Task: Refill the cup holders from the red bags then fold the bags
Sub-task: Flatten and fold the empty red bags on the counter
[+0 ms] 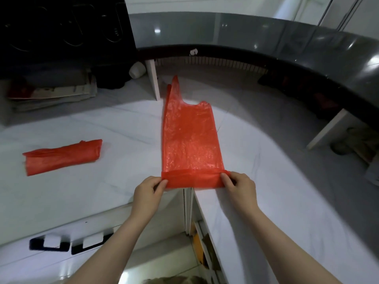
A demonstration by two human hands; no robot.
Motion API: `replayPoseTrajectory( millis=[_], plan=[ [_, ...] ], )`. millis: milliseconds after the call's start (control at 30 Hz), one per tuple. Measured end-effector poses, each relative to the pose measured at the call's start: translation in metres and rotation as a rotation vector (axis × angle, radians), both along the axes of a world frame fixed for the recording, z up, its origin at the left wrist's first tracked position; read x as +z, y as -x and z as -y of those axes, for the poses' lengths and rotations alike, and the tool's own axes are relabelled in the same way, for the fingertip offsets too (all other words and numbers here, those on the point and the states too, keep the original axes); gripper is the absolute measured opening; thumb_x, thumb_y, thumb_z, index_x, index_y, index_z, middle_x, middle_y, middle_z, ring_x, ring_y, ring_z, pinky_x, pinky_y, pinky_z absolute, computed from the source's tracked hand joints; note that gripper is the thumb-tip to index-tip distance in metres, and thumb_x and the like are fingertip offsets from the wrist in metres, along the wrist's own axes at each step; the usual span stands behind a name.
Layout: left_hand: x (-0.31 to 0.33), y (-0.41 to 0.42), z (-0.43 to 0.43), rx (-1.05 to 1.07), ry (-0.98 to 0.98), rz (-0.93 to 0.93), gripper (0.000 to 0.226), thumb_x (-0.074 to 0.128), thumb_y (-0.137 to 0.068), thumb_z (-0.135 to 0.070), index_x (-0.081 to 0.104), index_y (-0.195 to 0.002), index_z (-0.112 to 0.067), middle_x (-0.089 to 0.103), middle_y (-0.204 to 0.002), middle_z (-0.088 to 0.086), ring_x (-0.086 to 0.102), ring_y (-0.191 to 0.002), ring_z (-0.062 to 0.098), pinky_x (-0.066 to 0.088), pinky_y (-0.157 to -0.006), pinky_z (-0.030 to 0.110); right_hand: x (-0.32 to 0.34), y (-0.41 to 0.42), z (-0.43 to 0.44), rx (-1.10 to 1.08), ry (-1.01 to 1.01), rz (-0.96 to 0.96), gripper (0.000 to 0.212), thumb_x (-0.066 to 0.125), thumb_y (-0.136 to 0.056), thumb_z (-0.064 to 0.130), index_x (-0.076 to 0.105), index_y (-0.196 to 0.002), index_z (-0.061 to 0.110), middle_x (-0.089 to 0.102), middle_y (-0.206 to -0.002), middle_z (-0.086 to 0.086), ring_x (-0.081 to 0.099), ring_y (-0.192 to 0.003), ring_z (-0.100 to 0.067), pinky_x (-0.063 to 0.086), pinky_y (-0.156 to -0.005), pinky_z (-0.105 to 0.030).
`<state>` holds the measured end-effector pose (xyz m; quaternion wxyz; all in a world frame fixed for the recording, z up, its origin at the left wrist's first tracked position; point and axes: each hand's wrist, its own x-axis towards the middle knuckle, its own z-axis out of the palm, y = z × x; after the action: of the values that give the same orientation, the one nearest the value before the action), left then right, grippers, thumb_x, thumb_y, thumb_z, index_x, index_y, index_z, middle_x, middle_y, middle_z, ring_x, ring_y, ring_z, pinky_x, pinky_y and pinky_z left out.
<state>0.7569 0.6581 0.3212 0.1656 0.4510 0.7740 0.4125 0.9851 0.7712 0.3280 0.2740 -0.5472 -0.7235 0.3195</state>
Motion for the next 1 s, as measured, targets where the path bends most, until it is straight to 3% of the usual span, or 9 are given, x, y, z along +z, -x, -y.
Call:
replayPoseTrajectory(
  millis=[100,267,400,533,600,667,767,867,1000],
  plan=[
    [0.003,-0.005,-0.003,0.049,0.023,0.018,0.014,0.062,-0.090,-0.015,0.062,-0.086,-0.029,0.059,-0.071,-0.019,0.055,-0.068,-0.006,0.036,-0.058,0.004,-0.005,0.006,-0.003,-0.033,-0.032,0.049,0.028,0.050,-0.094,0.033,0.070,-0.079,0.021,0.062,-0.069,0.008,0.053,-0.076,-0.013,0.037,-0.062,-0.027],
    [-0.002,-0.013,-0.007,0.100,0.053,-0.044,0.018,0.061,-0.089,-0.012,0.052,-0.102,-0.020,0.058,-0.067,-0.009,0.055,-0.068,0.006,0.037,-0.058,0.021,-0.017,0.008,-0.005,-0.120,-0.074,0.087,0.024,0.049,-0.092,0.043,0.069,-0.087,0.031,0.052,-0.068,0.020,0.046,-0.086,-0.011,0.034,-0.067,-0.028],
    [-0.003,-0.016,-0.008,0.124,0.050,-0.061,0.024,0.058,-0.090,-0.010,0.048,-0.111,-0.012,0.057,-0.065,-0.007,0.057,-0.075,0.013,0.043,-0.066,0.032,-0.019,0.013,-0.006,-0.143,-0.130,0.153,0.025,0.049,-0.090,0.045,0.067,-0.086,0.029,0.040,-0.063,0.018,0.052,-0.074,-0.018,0.045,-0.070,-0.036],
    [0.002,-0.020,-0.007,0.106,0.084,-0.100,0.021,0.055,-0.088,-0.008,0.050,-0.108,-0.011,0.055,-0.066,-0.003,0.056,-0.073,0.021,0.043,-0.063,0.035,-0.017,0.016,-0.004,-0.143,-0.206,0.239,0.018,0.055,-0.089,0.040,0.060,-0.078,0.027,0.030,-0.059,0.020,0.046,-0.064,-0.017,0.044,-0.063,-0.034],
    [0.006,-0.025,-0.008,0.113,0.125,-0.173,0.026,0.055,-0.084,-0.003,0.054,-0.109,-0.011,0.059,-0.085,0.003,0.056,-0.087,0.026,0.046,-0.070,0.038,-0.017,0.017,-0.002,-0.141,-0.228,0.258,0.018,0.056,-0.089,0.038,0.056,-0.076,0.026,0.029,-0.058,0.019,0.044,-0.062,-0.018,0.042,-0.062,-0.034],
    [0.009,-0.033,-0.011,0.093,0.131,-0.331,0.042,0.057,-0.077,0.004,0.057,-0.116,-0.010,0.052,-0.121,0.014,0.049,-0.114,0.033,0.046,-0.093,0.045,-0.017,0.018,-0.002,-0.123,-0.229,0.280,0.018,0.053,-0.090,0.036,0.053,-0.076,0.026,0.032,-0.059,0.018,0.042,-0.064,-0.018,0.040,-0.063,-0.035],
    [0.010,-0.048,-0.022,-0.251,0.104,-0.601,0.061,0.059,-0.076,-0.002,0.049,-0.134,-0.017,0.023,-0.155,0.014,0.017,-0.144,0.035,0.018,-0.114,0.053,-0.019,0.020,-0.003,-0.054,-0.226,0.354,0.019,0.044,-0.094,0.037,0.048,-0.079,0.027,0.051,-0.067,0.012,0.044,-0.070,-0.019,0.037,-0.067,-0.037],
    [0.000,-0.054,-0.030,-0.521,0.307,-0.766,0.062,0.037,-0.095,-0.034,0.011,-0.151,-0.030,-0.002,-0.159,-0.002,-0.011,-0.145,0.023,-0.013,-0.114,0.046,-0.021,0.020,-0.003,-0.062,-0.225,0.388,0.021,0.040,-0.096,0.039,0.047,-0.081,0.027,0.055,-0.072,0.009,0.045,-0.072,-0.019,0.037,-0.068,-0.036],
    [-0.015,-0.047,-0.033,-0.524,0.434,-0.717,0.059,0.014,-0.096,-0.052,-0.022,-0.141,-0.040,-0.016,-0.156,-0.009,-0.012,-0.146,0.020,-0.014,-0.114,0.043,-0.021,0.024,-0.006,-0.082,-0.230,0.437,0.022,0.039,-0.096,0.041,0.047,-0.081,0.026,0.052,-0.068,0.008,0.048,-0.073,-0.020,0.036,-0.067,-0.036]
  ],
)
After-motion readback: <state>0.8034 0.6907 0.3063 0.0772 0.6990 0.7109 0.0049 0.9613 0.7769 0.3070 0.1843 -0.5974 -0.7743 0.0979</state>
